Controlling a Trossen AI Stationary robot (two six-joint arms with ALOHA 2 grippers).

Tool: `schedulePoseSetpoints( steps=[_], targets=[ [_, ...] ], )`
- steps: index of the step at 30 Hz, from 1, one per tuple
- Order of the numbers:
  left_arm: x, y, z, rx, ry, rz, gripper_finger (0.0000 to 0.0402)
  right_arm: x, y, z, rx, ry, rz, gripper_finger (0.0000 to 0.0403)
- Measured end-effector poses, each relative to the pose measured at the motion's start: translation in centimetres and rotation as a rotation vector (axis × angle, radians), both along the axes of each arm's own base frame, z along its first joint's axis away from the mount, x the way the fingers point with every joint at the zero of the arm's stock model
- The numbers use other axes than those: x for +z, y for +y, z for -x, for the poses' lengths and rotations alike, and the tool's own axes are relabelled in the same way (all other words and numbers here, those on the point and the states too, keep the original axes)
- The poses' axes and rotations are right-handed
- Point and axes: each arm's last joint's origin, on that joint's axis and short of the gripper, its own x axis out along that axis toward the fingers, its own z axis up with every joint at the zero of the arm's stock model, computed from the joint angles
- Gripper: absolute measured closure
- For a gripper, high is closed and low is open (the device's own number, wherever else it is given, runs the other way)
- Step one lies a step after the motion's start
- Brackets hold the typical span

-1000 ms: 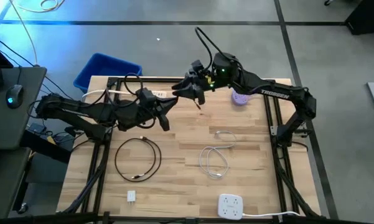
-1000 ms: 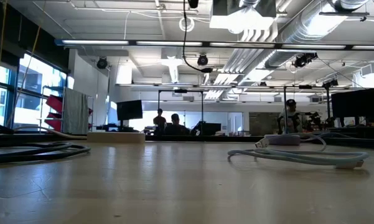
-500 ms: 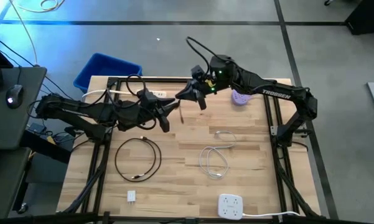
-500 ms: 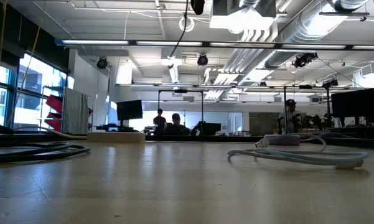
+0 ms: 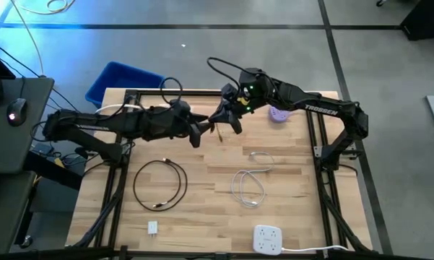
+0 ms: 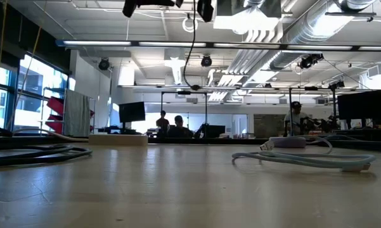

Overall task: Insert USB
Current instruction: Insert the top black charger cable into the top white outlet extension

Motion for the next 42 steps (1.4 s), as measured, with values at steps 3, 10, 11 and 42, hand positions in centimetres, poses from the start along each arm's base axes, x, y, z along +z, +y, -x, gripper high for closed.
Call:
schedulePoseSetpoints(
  steps=[3, 10, 11, 42],
  targets=[
    [-0.4, 0.6, -0.5, -0.07, 0.004, 0.064, 0.0231, -0.5, 0.0, 0.2, -0.008, 0.048, 0.021, 0.0403],
    [-2.4, 1.4, -2.2, -0.159, 0.07, 0.146, 0.0236, -1.3, 0.1, 0.7, 0.001, 0.135, 0.068, 0.0403],
    [-2.6, 1.5, -2.4, -0.156, 0.076, 0.155, 0.0236, -1.4, 0.1, 0.8, 0.005, 0.147, 0.072, 0.0403],
    [-4.8, 1.7, -4.7, -0.214, 0.09, 0.253, 0.0244, -2.1, 2.0, 0.9, 0.07, 0.214, 0.083, 0.0403]
  ],
)
